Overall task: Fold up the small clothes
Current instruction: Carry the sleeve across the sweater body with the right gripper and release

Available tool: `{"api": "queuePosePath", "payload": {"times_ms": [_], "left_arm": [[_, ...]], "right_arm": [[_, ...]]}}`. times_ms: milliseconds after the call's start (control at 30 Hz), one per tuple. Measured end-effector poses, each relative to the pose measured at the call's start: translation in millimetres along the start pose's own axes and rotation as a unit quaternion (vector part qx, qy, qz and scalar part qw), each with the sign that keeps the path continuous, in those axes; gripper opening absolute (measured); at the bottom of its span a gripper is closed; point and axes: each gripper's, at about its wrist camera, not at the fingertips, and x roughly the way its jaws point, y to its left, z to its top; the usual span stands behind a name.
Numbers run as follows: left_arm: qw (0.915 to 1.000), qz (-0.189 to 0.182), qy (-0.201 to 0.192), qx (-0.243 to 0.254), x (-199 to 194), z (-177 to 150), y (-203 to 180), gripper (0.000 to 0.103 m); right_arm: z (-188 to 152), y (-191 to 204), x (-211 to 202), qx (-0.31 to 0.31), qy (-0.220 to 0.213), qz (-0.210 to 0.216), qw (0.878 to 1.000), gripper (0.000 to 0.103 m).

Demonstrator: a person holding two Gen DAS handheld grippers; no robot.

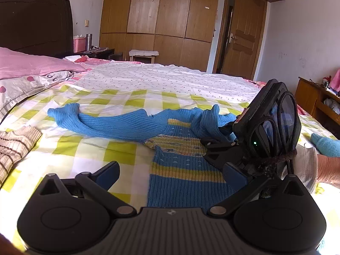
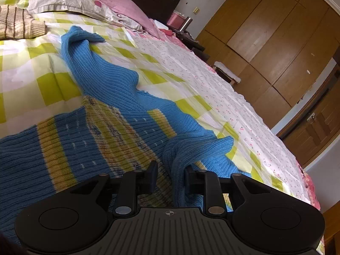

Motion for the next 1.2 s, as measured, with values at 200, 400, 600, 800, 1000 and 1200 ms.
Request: {"api": "queuePosePath", "payload": {"times_ms": [200,400,600,800,1000,1200], "left_arm": [[0.9999,0.002,-0.009,-0.008,-0.7,1.0,6.1,0.103],[0.9998,0.004,-0.011,-0.016,-0.9,0.9,10.6,0.103],[0.9997,0.003,-0.011,-0.02,-0.6,0.9,13.2,0.103],[0.9992,0.003,-0.022,-0.033,-5.3,3.2,18.5,0.103],[0.9988,0.004,-0.024,-0.043,-5.7,3.8,23.9,0.103],[0.9986,0.009,-0.03,-0.044,-6.1,4.6,25.8,0.103]], "right_arm": [[11.6,-17.7,-0.5,0.075,-0.004,0.018,0.997,0.033],[25.7,-28.3,2.8,0.126,-0.008,0.008,0.992,0.009],[26.0,-60.2,-3.1,0.219,-0.009,0.002,0.976,0.005],[29.0,-112.8,-23.0,0.312,-0.04,-0.089,0.945,0.005],[42.6,-85.4,-15.7,0.217,-0.031,-0.088,0.972,0.009],[30.2,-30.4,22.4,0.209,0.039,0.04,0.976,0.036]]}}
